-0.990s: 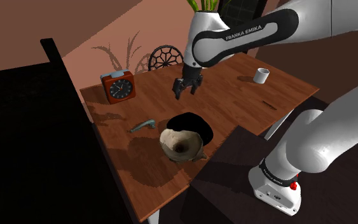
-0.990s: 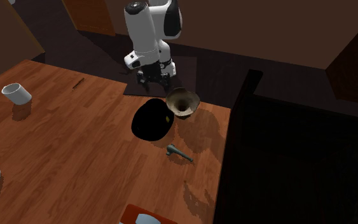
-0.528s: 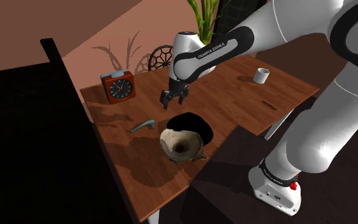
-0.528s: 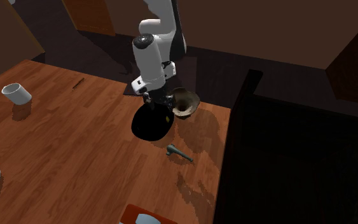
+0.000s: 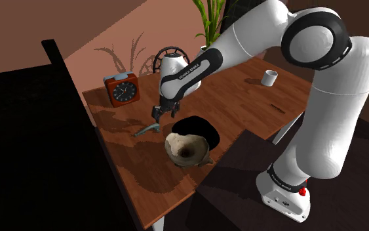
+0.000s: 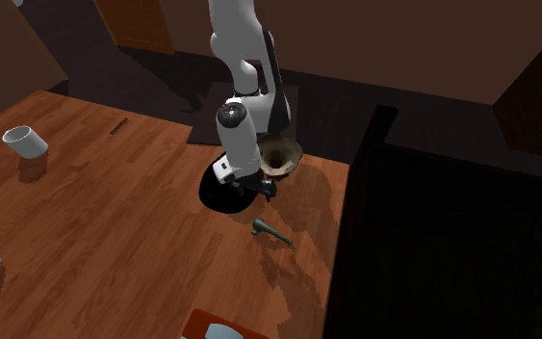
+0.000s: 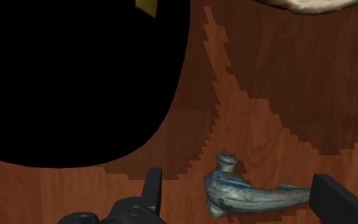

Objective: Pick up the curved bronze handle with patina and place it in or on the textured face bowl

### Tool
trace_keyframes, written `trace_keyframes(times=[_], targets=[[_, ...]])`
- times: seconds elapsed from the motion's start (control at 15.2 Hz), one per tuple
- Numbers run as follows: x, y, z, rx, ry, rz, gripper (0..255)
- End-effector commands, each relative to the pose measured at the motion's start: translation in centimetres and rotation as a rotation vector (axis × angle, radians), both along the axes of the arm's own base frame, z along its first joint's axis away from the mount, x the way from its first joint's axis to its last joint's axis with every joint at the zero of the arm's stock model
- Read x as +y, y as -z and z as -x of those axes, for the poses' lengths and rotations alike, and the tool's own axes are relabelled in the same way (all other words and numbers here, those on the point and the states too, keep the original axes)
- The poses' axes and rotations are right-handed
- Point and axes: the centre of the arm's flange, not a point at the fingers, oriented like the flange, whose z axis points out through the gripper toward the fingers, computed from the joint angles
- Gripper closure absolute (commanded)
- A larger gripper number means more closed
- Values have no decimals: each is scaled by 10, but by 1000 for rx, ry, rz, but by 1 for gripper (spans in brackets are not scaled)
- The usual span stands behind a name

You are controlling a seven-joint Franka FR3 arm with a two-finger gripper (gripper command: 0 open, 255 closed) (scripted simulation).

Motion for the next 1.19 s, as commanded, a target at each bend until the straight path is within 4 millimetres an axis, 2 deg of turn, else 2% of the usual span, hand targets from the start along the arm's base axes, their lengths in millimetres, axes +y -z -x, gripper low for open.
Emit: trace_keyframes(times=[0.0, 0.2, 0.66, 1.12], targets=[[6, 22, -11, 5, 4, -2, 0], [17, 54, -31, 14, 10, -4, 0], [21, 90, -31, 14, 10, -4, 0], [21, 93, -31, 14, 10, -4, 0]])
